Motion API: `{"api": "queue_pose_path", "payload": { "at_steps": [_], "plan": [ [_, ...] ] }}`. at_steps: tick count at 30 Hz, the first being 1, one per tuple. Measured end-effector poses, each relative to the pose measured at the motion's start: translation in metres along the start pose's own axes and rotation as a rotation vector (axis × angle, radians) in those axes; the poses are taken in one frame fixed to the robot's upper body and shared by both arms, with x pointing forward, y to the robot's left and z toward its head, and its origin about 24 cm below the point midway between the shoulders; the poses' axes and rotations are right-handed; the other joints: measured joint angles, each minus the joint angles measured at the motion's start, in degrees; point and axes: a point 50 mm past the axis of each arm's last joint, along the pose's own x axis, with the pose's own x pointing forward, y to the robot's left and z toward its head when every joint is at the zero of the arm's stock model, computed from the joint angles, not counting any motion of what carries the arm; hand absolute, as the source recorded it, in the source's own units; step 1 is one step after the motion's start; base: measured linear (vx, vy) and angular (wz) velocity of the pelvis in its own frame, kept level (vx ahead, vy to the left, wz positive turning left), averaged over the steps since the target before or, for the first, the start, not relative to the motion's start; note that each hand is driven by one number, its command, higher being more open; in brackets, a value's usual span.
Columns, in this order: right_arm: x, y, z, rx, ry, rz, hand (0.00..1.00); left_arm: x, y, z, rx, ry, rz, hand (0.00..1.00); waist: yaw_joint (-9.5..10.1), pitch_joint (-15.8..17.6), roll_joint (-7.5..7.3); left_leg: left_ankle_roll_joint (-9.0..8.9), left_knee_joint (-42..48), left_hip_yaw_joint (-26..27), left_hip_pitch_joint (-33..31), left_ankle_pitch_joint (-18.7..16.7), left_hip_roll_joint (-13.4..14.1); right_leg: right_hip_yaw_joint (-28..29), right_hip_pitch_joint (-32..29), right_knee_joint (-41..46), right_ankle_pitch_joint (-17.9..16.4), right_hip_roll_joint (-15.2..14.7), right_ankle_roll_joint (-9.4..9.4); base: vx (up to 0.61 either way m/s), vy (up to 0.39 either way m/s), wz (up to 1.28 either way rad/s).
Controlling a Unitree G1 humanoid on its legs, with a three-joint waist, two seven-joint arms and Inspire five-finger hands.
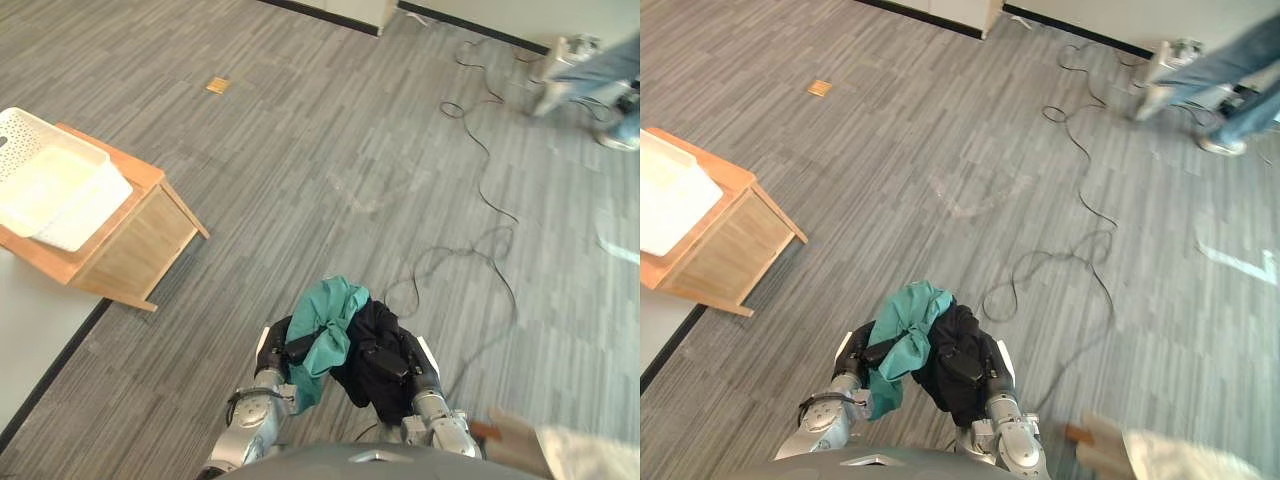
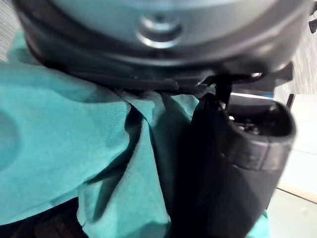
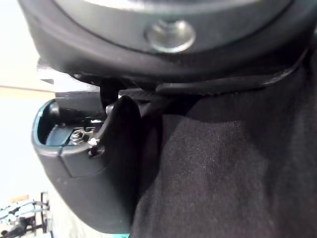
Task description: Tidy up the quilt and then pick up the clothes from the bed and put them into the laundry hamper
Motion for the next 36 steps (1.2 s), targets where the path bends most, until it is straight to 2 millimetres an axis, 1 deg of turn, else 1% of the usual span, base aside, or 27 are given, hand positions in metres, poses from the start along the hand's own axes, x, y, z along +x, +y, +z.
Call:
{"api": "queue_pose_path", "payload": {
  "at_steps": [1, 3, 4, 5, 6, 7, 8, 9, 11, 13, 15, 17, 18, 19, 20, 21, 22, 23, 24, 25, 26, 27, 28, 30, 31, 34, 36],
  "plan": [
    [0.008, -0.003, 0.006, -0.014, -0.017, -0.006, 0.00, 0.002, -0.007, 0.000, -0.033, 0.007, 0.006, 0.00, 0.77, -0.1, 2.36, -0.39, 0.1, 1.2, -0.4, 1.6, 2.3, 0.0, -0.2, 0.7, 0.2, 2.1, -1.18, 0.50, -0.192, -0.06],
    [0.010, -0.009, 0.008, -0.016, -0.022, -0.038, 0.00, 0.007, -0.017, 0.006, -0.059, -0.010, -0.021, 0.00, 0.13, 0.6, 2.37, 0.46, -0.4, 0.8, 2.4, 11.1, 1.1, 0.2, -1.3, 12.8, -10.5, 0.4, -0.97, 0.65, -0.286, 0.06],
    [0.009, -0.009, 0.006, -0.016, -0.017, -0.040, 0.00, 0.006, -0.018, 0.006, -0.063, -0.009, -0.025, 0.00, -0.11, 0.7, 2.29, 0.49, 1.4, 0.5, 2.9, 13.2, 1.3, 0.1, 0.0, 13.8, -12.4, 0.2, -0.99, 0.55, -0.306, 0.17],
    [0.008, -0.009, 0.006, -0.043, -0.017, -0.036, 0.00, 0.006, -0.019, 0.006, -0.072, -0.014, -0.030, 0.00, 0.05, 0.9, 2.45, 0.82, 7.7, -0.2, 1.7, 15.9, 2.6, -0.3, 3.0, 13.5, -14.4, 0.6, -1.17, 0.60, -0.328, 0.05],
    [0.008, -0.008, 0.006, -0.072, -0.022, -0.029, 0.00, 0.006, -0.019, 0.006, -0.089, -0.027, -0.039, 0.00, 0.30, 1.5, 3.31, 2.25, 23.7, -2.2, -4.2, 23.6, 6.6, -0.8, 9.1, 9.3, -15.8, 2.6, -1.87, 0.57, -0.287, 0.00],
    [0.008, -0.008, 0.007, -0.105, -0.027, -0.019, 0.00, 0.005, -0.017, 0.006, -0.107, -0.032, -0.035, 0.00, 0.44, 2.0, 3.81, 3.32, 35.1, -3.2, -9.1, 26.5, 9.5, -1.3, 12.7, 6.0, -16.2, 4.2, -2.28, 0.46, -0.193, -0.03],
    [0.007, -0.009, 0.007, -0.117, -0.026, -0.014, 0.00, 0.004, -0.018, 0.006, -0.130, -0.030, -0.036, 0.00, 0.63, 2.3, 4.59, 3.22, 43.7, -4.1, -13.0, 24.7, 11.3, -1.3, 15.2, 4.1, -16.7, 5.4, -3.11, 0.35, -0.125, -0.11],
    [0.006, -0.009, 0.006, -0.144, -0.019, -0.004, 0.00, 0.003, -0.019, 0.003, -0.171, -0.018, -0.031, 0.00, 1.34, 3.1, 4.81, 4.17, 55.8, -5.0, -18.8, 19.8, 12.7, -0.7, 20.0, 1.0, -17.3, 7.0, -3.80, 0.44, -0.136, -0.25],
    [0.007, -0.003, 0.006, -0.170, -0.019, 0.018, 0.00, 0.002, -0.016, 0.000, -0.210, -0.006, -0.009, 0.00, 3.06, 3.9, 3.82, 4.92, 61.2, -2.9, -26.4, 13.0, 10.8, 1.6, 26.0, -3.6, -18.3, 7.3, -3.77, 0.48, -0.108, -0.42],
    [0.009, 0.003, 0.007, -0.176, -0.022, 0.038, 0.00, -0.001, -0.015, -0.005, -0.255, 0.012, 0.013, 0.00, 4.93, 4.0, 3.56, 4.42, 57.0, -1.1, -32.6, 8.4, 8.0, 4.1, 29.4, -6.3, -19.2, 7.0, -3.37, 0.46, -0.021, -0.62],
    [0.008, 0.010, 0.006, -0.179, -0.011, 0.061, 0.00, -0.003, -0.017, -0.004, -0.291, 0.001, 0.024, 0.00, 6.02, 3.9, 2.45, 4.37, 44.1, 2.0, -38.0, 4.8, 4.0, 5.0, 32.3, -8.3, -20.1, 5.4, -1.74, 0.62, 0.053, -0.37],
    [0.007, 0.014, 0.004, -0.182, -0.007, 0.077, 0.00, -0.003, -0.020, -0.001, -0.331, -0.009, 0.026, 0.00, 6.98, 4.1, 1.21, 5.27, 31.3, 9.2, -39.6, 5.3, 1.6, 3.8, 36.1, -10.8, -21.2, 3.3, 0.09, 0.71, 0.097, 0.08],
    [0.006, 0.017, 0.006, -0.188, -0.015, 0.082, 0.00, -0.003, -0.022, 0.001, -0.347, -0.014, 0.030, 0.00, 7.09, 3.9, 1.51, 7.46, 22.1, 16.7, -39.8, 9.0, 0.6, 1.7, 38.9, -11.8, -21.9, 2.9, 2.16, 0.55, 0.069, 0.30],
    [0.006, 0.020, 0.007, -0.186, -0.024, 0.080, 0.00, -0.003, -0.021, 0.001, -0.349, -0.016, 0.032, 0.00, 7.39, 3.6, 1.42, 16.57, 18.2, 21.3, -39.3, 13.6, -0.5, 0.7, 41.2, -12.1, -23.2, 2.6, 4.45, 0.74, 0.074, 0.75],
    [0.008, 0.029, 0.008, -0.193, -0.024, 0.084, 0.00, -0.001, -0.017, 0.001, -0.347, -0.012, 0.056, 0.00, 6.78, 2.3, -2.24, 19.80, 19.2, 25.7, -38.5, 12.6, -3.1, -2.1, 42.0, -11.7, -23.6, -0.2, 5.92, 0.62, 0.034, 0.83],
    [0.009, 0.030, 0.009, -0.199, -0.030, 0.087, 0.00, 0.000, -0.014, 0.004, -0.356, -0.024, 0.069, 0.00, 6.52, 2.3, -2.13, 21.94, 21.8, 25.6, -38.9, 11.3, -1.7, -2.9, 42.0, -10.8, -22.5, -0.1, 6.39, 0.79, 0.033, 0.62],
    [0.015, 0.040, 0.015, -0.205, -0.042, 0.119, 0.00, -0.002, -0.003, 0.006, -0.395, -0.044, 0.129, 0.00, 9.33, 2.5, -0.66, 24.36, 37.7, 25.1, -41.5, 5.9, 7.7, -2.1, 42.4, -5.5, -17.9, 3.9, 6.13, 0.91, 0.119, 0.57],
    [0.014, 0.051, 0.015, -0.186, -0.045, 0.123, 0.00, -0.002, 0.003, 0.009, -0.372, -0.066, 0.136, 0.00, 10.41, 1.4, -2.92, 20.98, 35.9, 25.5, -40.1, 5.2, 5.9, -3.8, 42.7, 3.9, -17.0, 2.9, 7.14, 0.76, 0.125, 0.76],
    [0.011, 0.053, 0.013, -0.176, -0.038, 0.120, 0.00, -0.003, 0.003, 0.008, -0.364, -0.063, 0.131, 0.00, 10.39, 0.6, -4.27, 20.93, 28.5, 24.7, -36.6, 2.4, 1.6, -4.1, 41.0, 10.6, -16.2, 1.5, 8.31, 0.64, 0.231, 1.66],
    [0.012, 0.059, 0.010, -0.150, -0.023, 0.119, 0.00, -0.002, 0.005, 0.009, -0.353, -0.066, 0.134, 0.00, 8.87, -0.6, -7.85, 18.92, 24.7, 21.8, -34.0, 0.9, -3.4, -3.7, 37.2, 22.1, -12.5, -2.0, 10.65, 0.48, 0.142, 2.09],
    [0.015, 0.058, 0.013, -0.158, -0.037, 0.115, 0.00, 0.000, 0.001, 0.008, -0.376, -0.055, 0.132, 0.00, 8.39, -1.0, -8.26, 18.91, 23.1, 17.6, -31.8, -0.8, -6.3, -1.9, 31.5, 36.8, -11.6, -4.8, 10.93, 0.76, 0.130, 2.23],
    [0.017, 0.054, 0.014, -0.176, -0.039, 0.110, 0.00, 0.000, -0.002, 0.004, -0.397, -0.031, 0.140, 0.00, 8.21, -0.4, -6.97, 17.97, 21.4, 14.2, -26.9, -1.7, -7.9, -1.8, 27.5, 46.7, -13.2, -7.8, 8.57, 0.84, -0.010, 1.92],
    [0.016, 0.051, 0.010, -0.178, -0.023, 0.101, 0.00, 0.000, -0.004, 0.001, -0.388, -0.013, 0.145, 0.00, 7.59, 0.2, -5.03, 16.67, 18.5, 10.9, -22.8, -1.3, -8.9, -2.5, 25.8, 50.1, -15.0, -10.1, 5.92, 0.70, -0.053, 1.51],
    [0.013, 0.047, 0.000, -0.184, 0.020, 0.094, 0.00, -0.004, -0.005, -0.005, -0.377, 0.012, 0.158, 0.00, 5.04, -0.9, -1.04, 14.25, 12.2, 3.7, -16.9, 0.0, -8.8, -3.8, 20.6, 49.6, -17.6, -11.7, 2.61, 0.76, -0.156, 1.96],
    [0.012, 0.047, -0.004, -0.184, 0.035, 0.098, 0.00, -0.004, -0.005, -0.005, -0.375, 0.006, 0.162, 0.00, 4.29, -1.8, 1.07, 11.84, 7.5, -1.7, -13.2, 1.5, -7.9, -2.1, 14.4, 45.1, -20.0, -11.4, 2.86, 0.81, -0.265, 2.09],
    [0.020, 0.046, 0.002, -0.205, 0.014, 0.110, 0.00, -0.002, -0.005, -0.001, -0.373, -0.010, 0.171, 0.00, 4.18, -1.4, 3.22, 11.11, 5.2, -7.5, -9.8, 1.8, -4.3, 3.9, 6.0, 29.1, -21.3, -9.1, 3.33, 0.57, -0.385, 1.45],
    [0.028, 0.046, 0.009, -0.216, -0.007, 0.116, 0.00, 0.000, -0.005, 0.003, -0.374, -0.030, 0.169, 0.00, 3.53, -1.5, 3.61, 7.82, 5.1, -11.0, -8.9, 1.6, -1.1, 12.1, 2.9, 12.2, -18.0, -6.8, 7.37, 0.51, -0.575, 1.42]
  ]
}}
